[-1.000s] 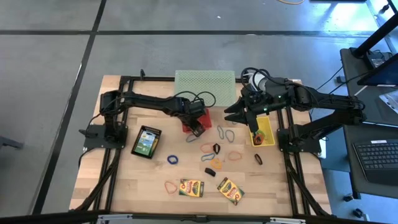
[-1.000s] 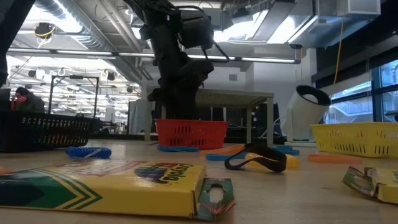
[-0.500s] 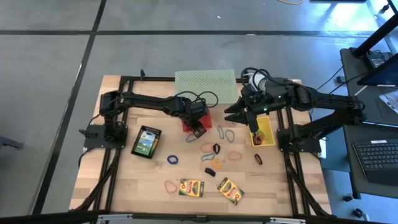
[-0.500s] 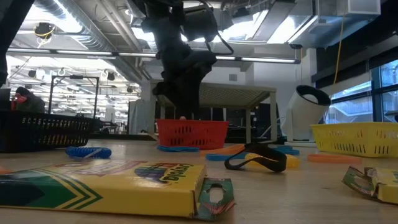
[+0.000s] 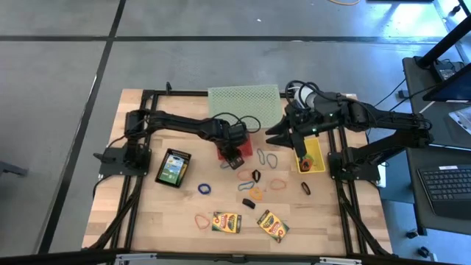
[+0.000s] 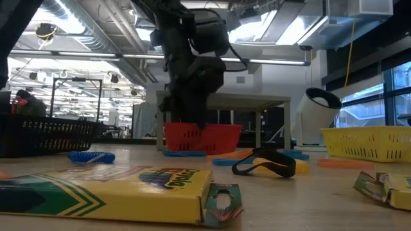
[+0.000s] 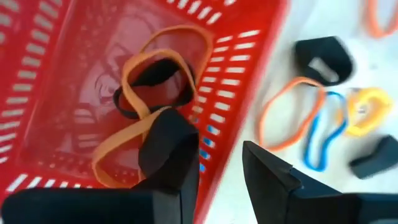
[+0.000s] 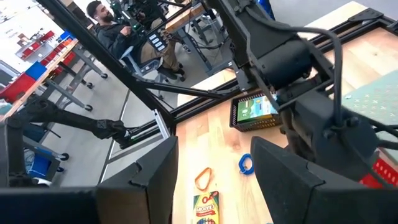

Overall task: Pick & Place Office Desk Supplies
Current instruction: Put the blue spring keychain into the yellow bin

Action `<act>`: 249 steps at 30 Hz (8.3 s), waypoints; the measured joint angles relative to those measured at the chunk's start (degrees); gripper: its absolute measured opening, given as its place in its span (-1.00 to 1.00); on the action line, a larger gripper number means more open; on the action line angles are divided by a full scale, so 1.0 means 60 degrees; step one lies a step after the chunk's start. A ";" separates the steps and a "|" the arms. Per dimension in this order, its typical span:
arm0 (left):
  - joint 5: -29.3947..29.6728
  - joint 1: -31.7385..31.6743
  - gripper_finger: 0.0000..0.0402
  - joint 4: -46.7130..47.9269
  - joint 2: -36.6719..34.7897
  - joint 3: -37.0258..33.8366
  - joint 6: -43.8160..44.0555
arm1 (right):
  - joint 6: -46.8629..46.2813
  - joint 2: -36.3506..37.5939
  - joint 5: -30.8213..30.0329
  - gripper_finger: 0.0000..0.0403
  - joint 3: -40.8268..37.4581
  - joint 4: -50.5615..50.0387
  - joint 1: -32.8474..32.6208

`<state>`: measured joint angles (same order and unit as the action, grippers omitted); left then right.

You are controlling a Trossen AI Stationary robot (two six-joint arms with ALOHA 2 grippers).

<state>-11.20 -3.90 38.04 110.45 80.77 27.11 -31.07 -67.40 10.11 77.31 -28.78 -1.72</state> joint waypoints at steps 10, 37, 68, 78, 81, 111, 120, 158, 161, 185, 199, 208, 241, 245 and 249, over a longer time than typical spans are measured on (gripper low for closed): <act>-0.1423 -0.0159 -0.44 -0.0261 -0.0062 0.0004 -0.0280 | 0.0000 0.0000 -0.0004 0.01 -0.0001 0.0001 -0.0280; -0.2365 0.0759 -0.44 0.0279 -0.0904 0.0651 -0.1335 | -0.0083 -0.0001 -0.0139 0.01 0.0001 0.0076 -0.0386; 0.2444 0.4095 -0.44 0.1044 -0.1257 -0.2242 -0.2403 | -0.0295 -0.0004 -0.0069 0.01 0.0001 0.0074 -0.0386; 0.2075 0.4091 -0.44 0.0464 -0.1257 -0.2535 -0.2600 | -0.0503 -0.0004 -0.0076 0.01 0.0001 0.0070 -0.0386; 0.2006 0.4128 -0.44 0.0371 -0.1266 -0.2754 -0.2540 | -0.0510 -0.0004 -0.0076 0.01 0.0001 0.0074 -0.0386; 0.1114 0.3840 -0.98 -0.1730 -0.0875 -0.3835 -0.1392 | -0.0830 -0.0004 -0.0288 0.01 0.0001 0.0338 -0.0386; 0.1156 0.3884 -0.98 -0.1596 -0.1921 -0.3576 -0.0457 | -0.0929 -0.0004 -0.0592 0.01 0.0001 0.0031 -0.0389; 0.3707 0.1176 -0.98 -0.9671 -0.4980 -0.3548 0.0118 | -0.2995 -0.1257 -0.5484 0.01 -0.0017 -0.0487 -0.1788; 0.3635 0.1170 -0.98 -0.9926 -0.4972 -0.3548 0.0097 | -0.2994 -0.1337 -0.5584 0.01 -0.0014 -0.0451 -0.1760; 0.3379 0.1341 -0.98 -1.0716 -0.4976 -0.3544 0.0103 | -0.2088 -0.2157 -0.5171 -0.28 -0.0014 0.0864 -0.1164; 0.3040 0.1340 -0.88 -1.1118 -0.4983 -0.3544 0.0179 | -0.1388 -0.2157 -0.4885 -0.94 -0.0014 0.0788 -0.1147; 0.2144 0.1176 -0.60 -1.1143 -0.4984 -0.3537 0.0527 | -0.1235 -0.1962 -0.4902 -0.94 -0.0017 0.0745 -0.1147; -0.0602 0.1534 -0.35 -0.5218 -0.5573 -0.3541 -0.0807 | -0.4336 0.1214 -0.3871 -0.94 -0.1430 -0.8843 -0.1133; -0.0058 0.1891 -0.35 -0.4185 -0.5573 -0.3541 -0.0865 | -0.4915 0.1768 -0.3024 -0.94 -0.3247 -0.8082 -0.1129; 0.0578 0.2205 -0.35 -0.4069 -0.5573 -0.3541 -0.0891 | -0.5535 0.2249 -0.2485 -0.94 -0.4504 -0.6922 -0.1075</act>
<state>-7.74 9.33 13.63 77.01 59.53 21.76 -64.28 -53.90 -4.80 50.29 -70.31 -8.17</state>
